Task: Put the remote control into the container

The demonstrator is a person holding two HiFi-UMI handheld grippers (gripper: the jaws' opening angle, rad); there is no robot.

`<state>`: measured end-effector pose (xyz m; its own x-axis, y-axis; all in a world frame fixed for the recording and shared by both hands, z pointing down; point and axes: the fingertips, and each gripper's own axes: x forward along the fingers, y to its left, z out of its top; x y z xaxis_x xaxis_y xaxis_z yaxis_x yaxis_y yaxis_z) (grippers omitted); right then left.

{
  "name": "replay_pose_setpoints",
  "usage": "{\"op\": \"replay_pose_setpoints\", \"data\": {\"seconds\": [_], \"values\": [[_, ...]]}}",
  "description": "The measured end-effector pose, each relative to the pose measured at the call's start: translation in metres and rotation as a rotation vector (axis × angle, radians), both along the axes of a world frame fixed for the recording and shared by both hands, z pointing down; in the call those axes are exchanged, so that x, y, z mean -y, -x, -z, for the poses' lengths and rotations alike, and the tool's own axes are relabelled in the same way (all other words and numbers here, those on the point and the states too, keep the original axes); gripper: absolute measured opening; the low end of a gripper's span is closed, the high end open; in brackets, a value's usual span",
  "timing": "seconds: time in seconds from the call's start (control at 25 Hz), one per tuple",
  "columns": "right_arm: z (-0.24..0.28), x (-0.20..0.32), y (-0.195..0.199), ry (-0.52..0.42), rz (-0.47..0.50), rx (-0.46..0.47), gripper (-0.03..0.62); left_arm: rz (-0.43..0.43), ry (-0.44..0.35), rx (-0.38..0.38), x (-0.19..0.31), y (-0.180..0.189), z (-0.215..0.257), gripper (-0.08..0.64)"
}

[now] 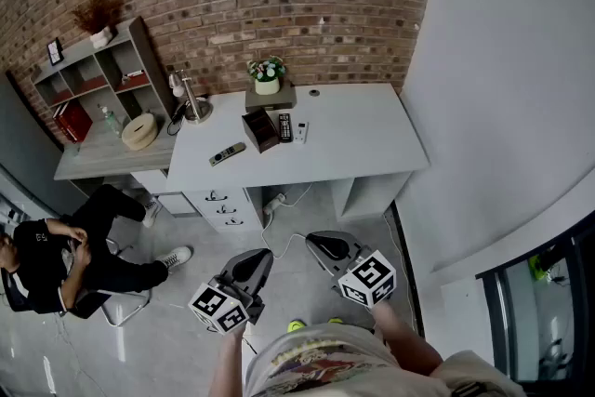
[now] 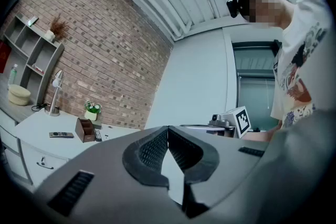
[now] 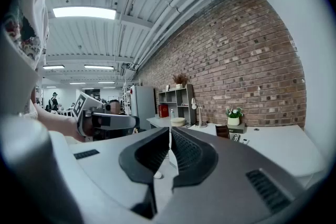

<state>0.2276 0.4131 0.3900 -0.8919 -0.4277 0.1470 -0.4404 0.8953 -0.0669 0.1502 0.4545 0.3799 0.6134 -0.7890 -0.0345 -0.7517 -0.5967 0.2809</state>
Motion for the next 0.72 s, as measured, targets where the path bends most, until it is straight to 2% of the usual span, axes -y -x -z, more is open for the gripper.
{"op": "replay_pose_setpoints", "data": {"seconds": [0.52, 0.72], "values": [[-0.011, -0.007, 0.009, 0.037, 0.025, 0.016, 0.023, 0.004, 0.007, -0.021, -0.008, 0.007, -0.007, 0.006], [-0.015, -0.007, 0.012, 0.025, 0.021, -0.021, 0.023, 0.008, 0.014, -0.031, -0.01, 0.01, -0.009, 0.006]]}}
